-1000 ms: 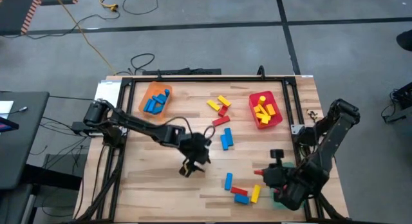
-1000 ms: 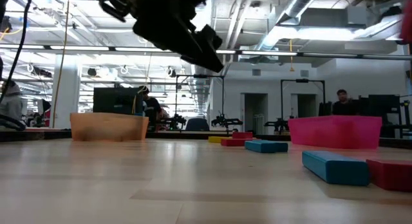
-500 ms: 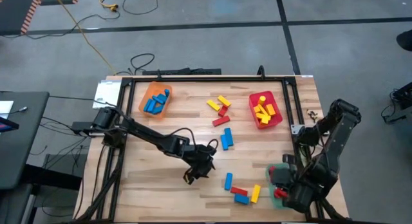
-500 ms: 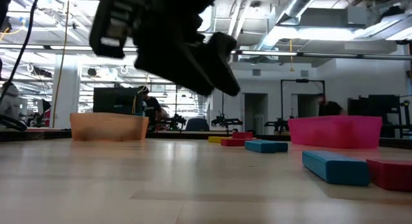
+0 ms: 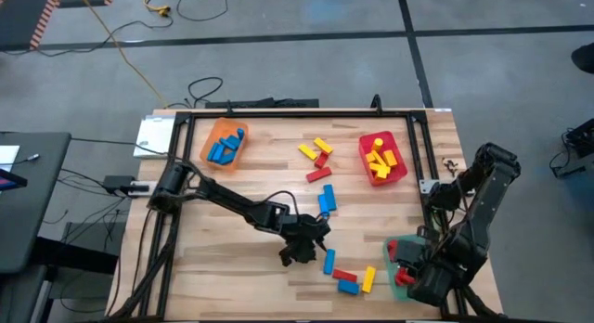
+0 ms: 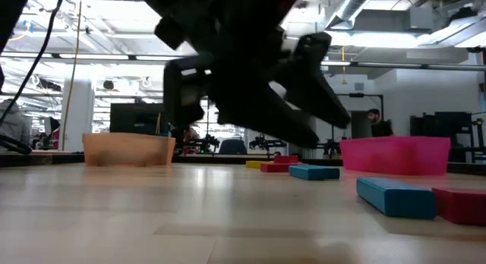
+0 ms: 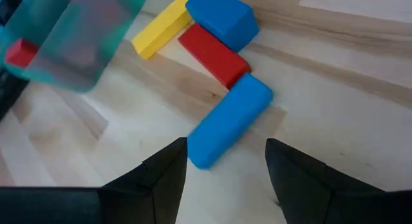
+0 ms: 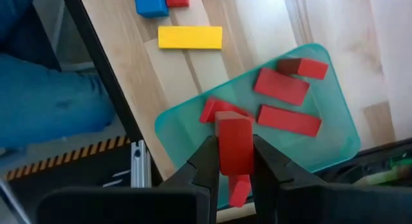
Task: Sort blocks
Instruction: Put the red rectangle block into the green bin
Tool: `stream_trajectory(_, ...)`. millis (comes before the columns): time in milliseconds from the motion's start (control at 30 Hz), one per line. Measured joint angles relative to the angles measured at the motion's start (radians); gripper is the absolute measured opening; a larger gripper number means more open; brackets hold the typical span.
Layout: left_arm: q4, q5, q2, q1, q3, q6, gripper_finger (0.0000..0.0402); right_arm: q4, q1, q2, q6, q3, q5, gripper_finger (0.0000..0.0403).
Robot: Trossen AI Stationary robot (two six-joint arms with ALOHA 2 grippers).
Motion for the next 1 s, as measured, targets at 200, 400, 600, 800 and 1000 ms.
stream_trajectory(200, -0.154, 0.013, 0.096, 0.005, 0.156, 0.053, 0.0206, 0.012, 0.000, 0.000, 0.056, -0.028, -0.011, 0.0074)
stream_trajectory(400, -0.270, 0.013, 0.130, 0.005, 0.253, 0.126, 0.0206, 0.032, 0.000, 0.001, 0.080, -0.085, -0.067, 0.0074)
stream_trajectory(600, -0.294, 0.030, 0.132, 0.005, 0.266, 0.191, 0.0206, 0.061, -0.012, 0.001, 0.071, -0.144, -0.073, 0.0074)
stream_trajectory(800, -0.279, 0.065, 0.130, 0.004, 0.266, 0.208, 0.0206, 0.122, -0.042, 0.001, 0.049, -0.202, -0.085, 0.0074)
stream_trajectory(1000, -0.265, 0.130, 0.136, 0.008, 0.266, 0.203, 0.0206, 0.105, -0.075, 0.001, 0.041, -0.206, -0.102, 0.0074)
